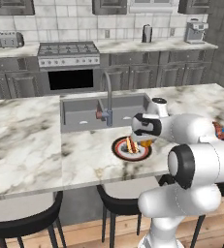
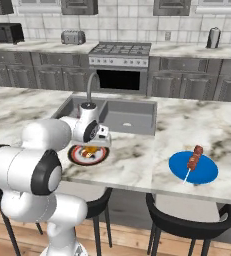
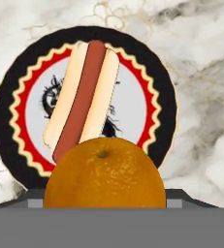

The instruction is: Pick up the orange and peach from the fridge and place one fruit on each plate on the dining counter.

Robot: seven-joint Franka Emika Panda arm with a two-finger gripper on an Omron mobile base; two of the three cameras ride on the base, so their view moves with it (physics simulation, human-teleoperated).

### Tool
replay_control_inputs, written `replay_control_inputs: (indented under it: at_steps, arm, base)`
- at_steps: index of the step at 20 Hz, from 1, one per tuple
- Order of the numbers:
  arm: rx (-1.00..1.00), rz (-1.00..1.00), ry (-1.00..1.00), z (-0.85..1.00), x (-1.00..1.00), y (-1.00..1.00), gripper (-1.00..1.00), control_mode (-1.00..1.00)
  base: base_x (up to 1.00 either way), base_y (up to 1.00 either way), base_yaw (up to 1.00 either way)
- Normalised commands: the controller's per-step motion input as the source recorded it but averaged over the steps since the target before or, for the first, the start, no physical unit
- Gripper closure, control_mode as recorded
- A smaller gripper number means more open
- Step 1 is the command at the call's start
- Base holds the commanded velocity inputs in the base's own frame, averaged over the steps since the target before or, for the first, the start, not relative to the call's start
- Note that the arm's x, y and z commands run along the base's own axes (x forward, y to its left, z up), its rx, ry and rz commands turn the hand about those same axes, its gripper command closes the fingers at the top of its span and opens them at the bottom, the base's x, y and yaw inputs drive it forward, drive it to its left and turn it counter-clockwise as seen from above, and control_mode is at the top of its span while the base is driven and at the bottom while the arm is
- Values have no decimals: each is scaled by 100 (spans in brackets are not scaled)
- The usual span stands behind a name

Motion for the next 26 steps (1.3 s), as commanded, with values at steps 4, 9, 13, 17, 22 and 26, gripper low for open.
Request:
replay_control_inputs:
  at_steps: [4, 9, 13, 17, 22, 26]
  arm:
    - [1, -7, 1, 0, 18, -6, 100, -100]
    - [0, -7, 8, -33, 12, 0, 100, -100]
    - [0, -1, 5, -52, 2, 0, 100, -100]
    - [0, 0, 1, -44, 0, 0, 100, -100]
    - [0, 0, 0, -8, 0, 0, 100, -100]
    - [0, 0, 0, 0, 0, 0, 100, -100]
  base:
    - [0, 0, 0]
    - [0, 0, 0]
    - [0, 0, 0]
    - [0, 0, 0]
    - [0, 0, 0]
    - [0, 0, 0]
